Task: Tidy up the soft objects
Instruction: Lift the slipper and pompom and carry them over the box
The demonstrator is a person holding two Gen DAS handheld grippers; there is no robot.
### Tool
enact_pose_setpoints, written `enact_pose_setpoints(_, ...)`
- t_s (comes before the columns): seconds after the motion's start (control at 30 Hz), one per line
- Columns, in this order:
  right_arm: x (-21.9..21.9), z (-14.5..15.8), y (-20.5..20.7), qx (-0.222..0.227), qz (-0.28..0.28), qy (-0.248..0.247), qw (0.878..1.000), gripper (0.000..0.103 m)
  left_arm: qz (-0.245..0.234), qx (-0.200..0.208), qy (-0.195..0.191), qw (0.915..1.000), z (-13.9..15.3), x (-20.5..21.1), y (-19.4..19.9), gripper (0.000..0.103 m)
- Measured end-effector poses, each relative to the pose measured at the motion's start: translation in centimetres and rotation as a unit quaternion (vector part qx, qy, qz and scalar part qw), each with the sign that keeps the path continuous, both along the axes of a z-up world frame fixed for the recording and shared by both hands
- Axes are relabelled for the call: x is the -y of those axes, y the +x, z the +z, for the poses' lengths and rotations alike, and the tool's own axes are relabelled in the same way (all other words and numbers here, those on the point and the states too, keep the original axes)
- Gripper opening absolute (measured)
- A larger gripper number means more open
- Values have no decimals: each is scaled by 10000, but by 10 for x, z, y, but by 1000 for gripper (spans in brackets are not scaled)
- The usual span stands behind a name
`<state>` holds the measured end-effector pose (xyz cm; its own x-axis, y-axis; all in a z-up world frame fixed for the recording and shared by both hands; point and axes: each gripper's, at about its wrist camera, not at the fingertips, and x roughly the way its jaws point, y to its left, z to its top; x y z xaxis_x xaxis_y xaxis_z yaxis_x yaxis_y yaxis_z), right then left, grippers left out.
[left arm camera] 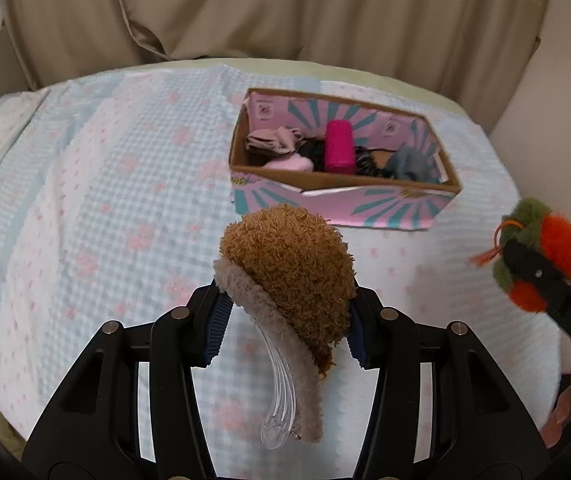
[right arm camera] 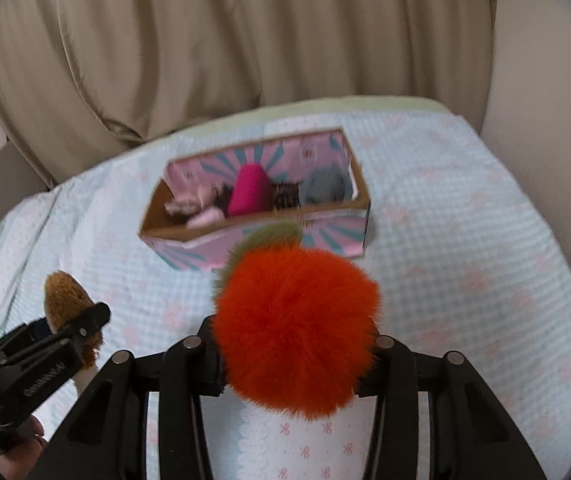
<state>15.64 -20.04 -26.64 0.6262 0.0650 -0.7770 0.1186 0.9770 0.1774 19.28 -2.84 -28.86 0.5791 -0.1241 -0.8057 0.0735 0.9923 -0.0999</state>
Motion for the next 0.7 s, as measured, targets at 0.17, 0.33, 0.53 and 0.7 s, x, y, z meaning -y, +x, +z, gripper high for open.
enact_pose_setpoints(0.17, 0, 56, -5, 154, 79, -74, 9998, 40, -40, 28, -52, 10000, 49, -2, -7, 46)
enact_pose_setpoints(0.33, 0, 91, -2, 267, 195, -148, 9993, 40, -128, 134, -50, 9998, 89, -2, -8, 46)
enact_pose_setpoints(0.53, 2, 119, 16, 369, 256, -239, 9987, 40, -228, 176, -212, 9994, 117, 2, 13, 46)
enact_pose_setpoints(0.7, 8, 125, 43, 334, 209, -183, 9991, 40, -457, 293, -206, 9983, 134, 20, 43, 46)
